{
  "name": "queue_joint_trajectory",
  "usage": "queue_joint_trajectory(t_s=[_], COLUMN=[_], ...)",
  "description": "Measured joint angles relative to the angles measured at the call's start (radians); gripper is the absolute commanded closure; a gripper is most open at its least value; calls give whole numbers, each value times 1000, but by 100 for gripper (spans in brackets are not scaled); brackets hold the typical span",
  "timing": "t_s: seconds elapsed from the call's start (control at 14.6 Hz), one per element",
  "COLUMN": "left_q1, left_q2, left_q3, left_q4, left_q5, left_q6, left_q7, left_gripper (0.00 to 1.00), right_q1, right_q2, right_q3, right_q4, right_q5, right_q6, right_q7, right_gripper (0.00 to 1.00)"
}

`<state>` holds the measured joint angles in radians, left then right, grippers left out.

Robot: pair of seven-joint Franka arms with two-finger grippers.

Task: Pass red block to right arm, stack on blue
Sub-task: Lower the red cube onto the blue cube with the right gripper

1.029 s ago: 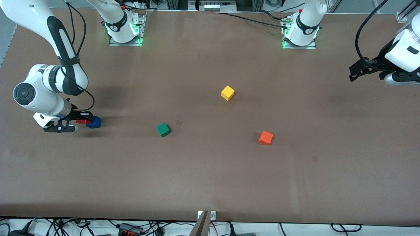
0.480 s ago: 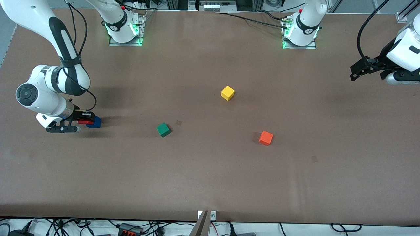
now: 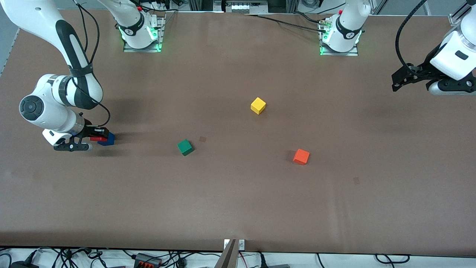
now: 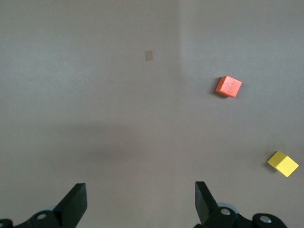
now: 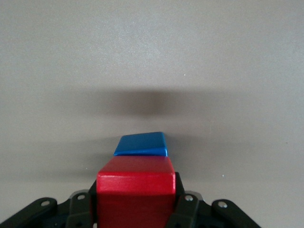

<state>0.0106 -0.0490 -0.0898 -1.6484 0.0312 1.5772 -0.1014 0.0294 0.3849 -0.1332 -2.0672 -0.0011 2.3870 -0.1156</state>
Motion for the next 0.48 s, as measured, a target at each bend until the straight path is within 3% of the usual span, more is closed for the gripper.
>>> queue_joint_trajectory(t_s=[0.21, 0.27, 0.34, 0.41, 0.48], left_q1=[0, 0, 0, 0, 0], left_q2=[4, 5, 5, 5, 5], left_q3=[0, 0, -1, -1, -1], left_q4=[3, 4, 5, 6, 6], left_q5=[0, 0, 0, 0, 0], left_q6=[0, 0, 0, 0, 0], left_q7=[0, 0, 0, 0, 0], left_gripper=[0, 0, 0, 0, 0], right_q1=[0, 0, 0, 0, 0], right_q2=[0, 0, 1, 3, 4], right_q3=[1, 1, 2, 2, 2], right_q4=[0, 0, 0, 0, 0], right_q5=[0, 0, 0, 0, 0], right_q6=[0, 0, 0, 0, 0], right_q7=[0, 0, 0, 0, 0], right_gripper=[100, 95, 62, 9, 0])
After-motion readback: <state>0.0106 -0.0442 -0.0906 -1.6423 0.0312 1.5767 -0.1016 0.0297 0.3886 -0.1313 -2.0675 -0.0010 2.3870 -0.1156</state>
